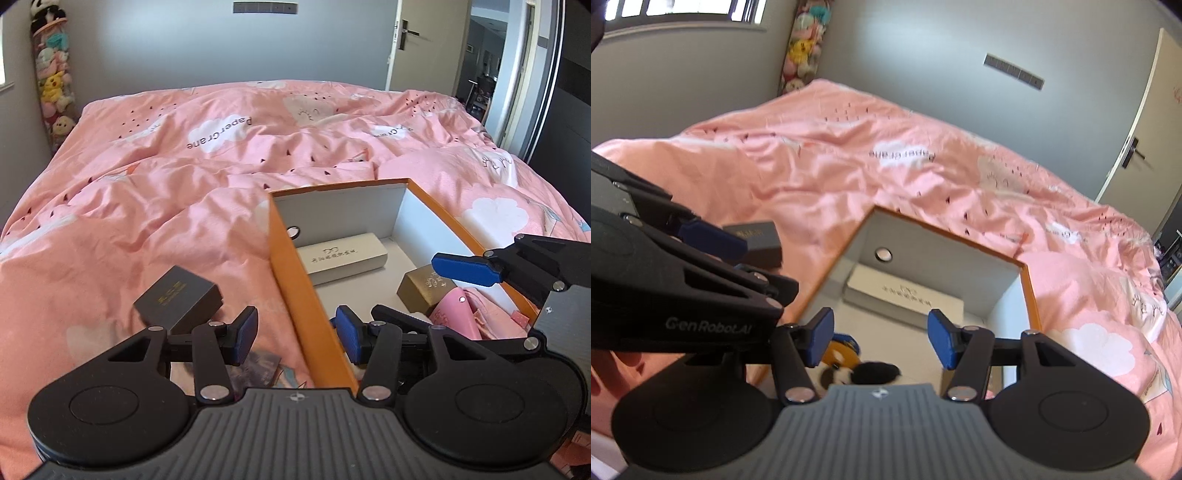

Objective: Organize objects
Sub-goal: 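Withdraw both tools from the box toward the yellow tape measure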

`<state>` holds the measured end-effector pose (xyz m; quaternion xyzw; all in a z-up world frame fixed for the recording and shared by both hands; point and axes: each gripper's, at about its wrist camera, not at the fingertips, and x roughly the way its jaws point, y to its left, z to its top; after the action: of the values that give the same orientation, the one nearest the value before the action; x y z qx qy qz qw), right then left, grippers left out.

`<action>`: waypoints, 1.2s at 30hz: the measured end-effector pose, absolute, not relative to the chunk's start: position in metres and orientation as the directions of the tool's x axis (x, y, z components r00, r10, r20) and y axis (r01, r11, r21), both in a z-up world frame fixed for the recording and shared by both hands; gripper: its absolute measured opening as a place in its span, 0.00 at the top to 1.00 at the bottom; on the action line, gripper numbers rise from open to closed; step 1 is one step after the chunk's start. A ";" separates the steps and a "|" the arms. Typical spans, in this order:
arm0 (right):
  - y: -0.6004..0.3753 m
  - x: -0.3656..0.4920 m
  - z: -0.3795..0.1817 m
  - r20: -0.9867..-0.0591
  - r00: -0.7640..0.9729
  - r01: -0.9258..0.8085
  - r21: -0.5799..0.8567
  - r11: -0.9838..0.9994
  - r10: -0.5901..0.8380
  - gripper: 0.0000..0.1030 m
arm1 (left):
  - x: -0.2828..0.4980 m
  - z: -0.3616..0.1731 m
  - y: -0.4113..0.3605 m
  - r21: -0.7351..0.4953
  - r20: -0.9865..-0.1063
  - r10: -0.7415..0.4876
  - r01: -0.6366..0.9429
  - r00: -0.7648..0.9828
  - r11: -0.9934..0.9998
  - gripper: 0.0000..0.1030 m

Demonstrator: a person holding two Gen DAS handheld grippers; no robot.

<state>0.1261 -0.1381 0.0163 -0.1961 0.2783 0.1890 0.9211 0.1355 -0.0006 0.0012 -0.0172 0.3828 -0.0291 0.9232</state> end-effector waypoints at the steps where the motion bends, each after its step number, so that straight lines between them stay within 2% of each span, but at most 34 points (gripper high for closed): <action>1: -0.134 0.122 0.016 -0.573 0.781 -0.458 -0.257 0.851 0.247 0.44 | 0.132 0.002 0.004 -0.060 -0.703 -0.066 0.033 0.708 0.998 0.44; 7: -0.112 0.107 0.017 -0.540 0.778 -0.507 -0.240 0.828 0.320 0.44 | 0.116 0.001 0.032 -0.106 -0.707 -0.074 -0.002 0.703 0.994 0.45; 19: -0.071 0.097 -0.005 -0.598 0.695 -0.641 -0.266 0.720 0.398 0.44 | 0.097 -0.028 0.076 -0.152 -0.783 -0.057 -0.102 0.619 0.983 0.45; 22: -0.065 0.094 -0.010 -0.626 0.668 -0.672 -0.277 0.687 0.401 0.52 | 0.097 -0.036 0.081 -0.146 -0.808 -0.050 -0.118 0.587 0.982 0.45; 28: -0.050 0.091 -0.023 -0.664 0.636 -0.717 -0.321 0.619 0.393 0.55 | 0.099 -0.049 0.092 -0.148 -0.842 -0.051 -0.140 0.537 0.979 0.45; 30: -0.044 0.094 -0.029 -0.690 0.617 -0.730 -0.323 0.602 0.378 0.64 | 0.100 -0.054 0.094 -0.138 -0.856 -0.037 -0.157 0.516 0.978 0.45; 36: -0.032 0.104 -0.049 -0.764 0.556 -0.741 -0.275 0.613 0.329 0.64 | 0.101 -0.066 0.098 -0.103 -0.879 -0.014 -0.162 0.477 0.981 0.45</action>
<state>0.1040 -0.0319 -0.0489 -0.2996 0.3438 0.3225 0.8295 0.1011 0.0976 -0.0665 -0.0863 0.5096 0.0434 0.8550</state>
